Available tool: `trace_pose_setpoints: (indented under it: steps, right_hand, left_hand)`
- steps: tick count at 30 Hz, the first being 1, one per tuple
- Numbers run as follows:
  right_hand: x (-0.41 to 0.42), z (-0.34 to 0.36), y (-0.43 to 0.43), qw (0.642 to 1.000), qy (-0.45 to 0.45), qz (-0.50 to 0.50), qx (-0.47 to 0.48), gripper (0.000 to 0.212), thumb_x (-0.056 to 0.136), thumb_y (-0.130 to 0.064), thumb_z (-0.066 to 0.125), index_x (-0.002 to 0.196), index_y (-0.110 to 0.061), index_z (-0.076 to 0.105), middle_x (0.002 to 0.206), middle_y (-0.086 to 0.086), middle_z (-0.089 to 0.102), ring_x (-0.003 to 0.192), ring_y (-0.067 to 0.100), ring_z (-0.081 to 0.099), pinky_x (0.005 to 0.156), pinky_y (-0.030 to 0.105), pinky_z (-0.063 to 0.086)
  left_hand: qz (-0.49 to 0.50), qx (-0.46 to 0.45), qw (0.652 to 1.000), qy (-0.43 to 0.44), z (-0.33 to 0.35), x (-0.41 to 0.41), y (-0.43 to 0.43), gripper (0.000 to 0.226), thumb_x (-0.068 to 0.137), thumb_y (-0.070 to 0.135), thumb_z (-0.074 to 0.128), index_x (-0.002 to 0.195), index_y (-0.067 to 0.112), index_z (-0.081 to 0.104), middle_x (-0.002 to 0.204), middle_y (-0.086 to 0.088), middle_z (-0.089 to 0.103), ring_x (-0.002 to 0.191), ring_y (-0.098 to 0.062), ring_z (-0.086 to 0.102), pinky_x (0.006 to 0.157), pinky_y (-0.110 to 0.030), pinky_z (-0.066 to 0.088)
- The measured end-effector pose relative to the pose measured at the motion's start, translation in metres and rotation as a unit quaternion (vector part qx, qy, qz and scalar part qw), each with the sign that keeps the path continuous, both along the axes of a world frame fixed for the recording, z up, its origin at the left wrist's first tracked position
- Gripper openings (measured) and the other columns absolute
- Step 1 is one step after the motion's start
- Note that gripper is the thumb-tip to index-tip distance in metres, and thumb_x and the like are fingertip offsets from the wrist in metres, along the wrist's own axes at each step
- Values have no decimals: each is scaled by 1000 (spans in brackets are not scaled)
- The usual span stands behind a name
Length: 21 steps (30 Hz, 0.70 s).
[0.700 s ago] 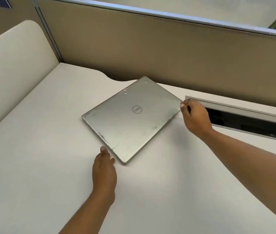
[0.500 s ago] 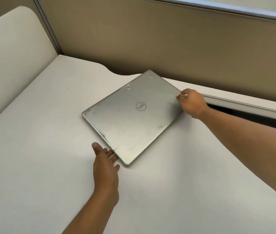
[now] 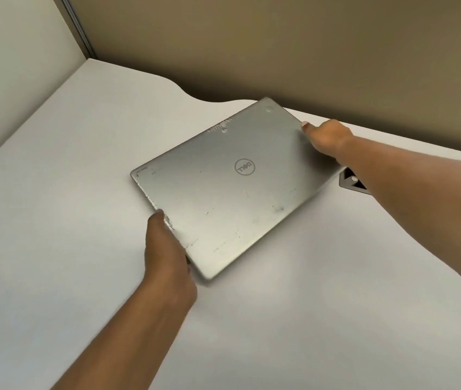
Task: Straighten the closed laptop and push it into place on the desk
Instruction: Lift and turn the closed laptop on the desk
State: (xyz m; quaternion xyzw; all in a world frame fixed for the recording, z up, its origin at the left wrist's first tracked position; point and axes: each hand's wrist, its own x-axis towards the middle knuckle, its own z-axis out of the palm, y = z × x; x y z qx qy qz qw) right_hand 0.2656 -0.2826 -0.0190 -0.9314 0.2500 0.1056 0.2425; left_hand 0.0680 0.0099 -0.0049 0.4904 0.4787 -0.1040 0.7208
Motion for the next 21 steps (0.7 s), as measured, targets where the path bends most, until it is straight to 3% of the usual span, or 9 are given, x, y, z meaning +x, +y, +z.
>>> trace_pose_setpoints:
  steps: [1,3,7,10,14,17,21]
  right_hand:
    - [-2,-2,-4,1000,9,-6,-2,74,91,-64,38,134,-5,51,139,18,53,124,39,49,93,39,38]
    - [-12,-5,-13,1000,18,-9,-13,75,92,-64,35,134,-4,51,140,19,52,125,40,49,97,41,38]
    - [-44,-5,-19,999,13,11,-42,77,95,-62,28,133,2,50,140,24,51,125,42,48,99,43,39]
    - [-76,-1,-24,999,6,16,-43,79,95,-62,28,136,3,46,139,26,51,125,42,48,99,42,40]
    - [-133,5,-39,1000,12,2,-22,75,93,-63,29,114,0,64,118,24,64,106,42,58,91,43,47]
    - [-186,8,-52,1000,10,-15,-18,76,94,-64,26,109,-1,66,115,22,64,103,40,57,88,42,45]
    - [-265,14,-70,998,19,-50,-25,75,92,-67,23,95,-6,67,101,15,63,92,36,55,81,39,41]
  left_hand:
    - [-21,12,1000,10,-1,1,7,36,85,53,49,93,21,62,71,7,60,45,-9,54,51,-27,34]
    - [-74,29,996,31,-4,0,22,24,87,43,55,92,20,59,73,2,54,53,-14,45,52,-28,31]
    - [-152,59,986,43,-7,-18,42,20,86,38,68,80,19,63,72,1,56,57,-15,45,55,-28,37]
    - [-200,66,977,25,-2,-39,54,20,83,38,72,86,19,69,68,4,67,55,-12,55,57,-27,43]
    - [-312,85,946,6,16,-74,62,24,81,38,73,84,15,75,77,0,80,57,-10,71,61,-30,42]
    - [-382,96,919,-18,31,-103,63,31,78,43,74,78,12,78,83,-4,80,69,-13,75,64,-33,40]
    - [-440,98,892,-39,42,-137,55,36,78,41,74,80,5,77,82,-5,80,70,-15,76,63,-32,38]
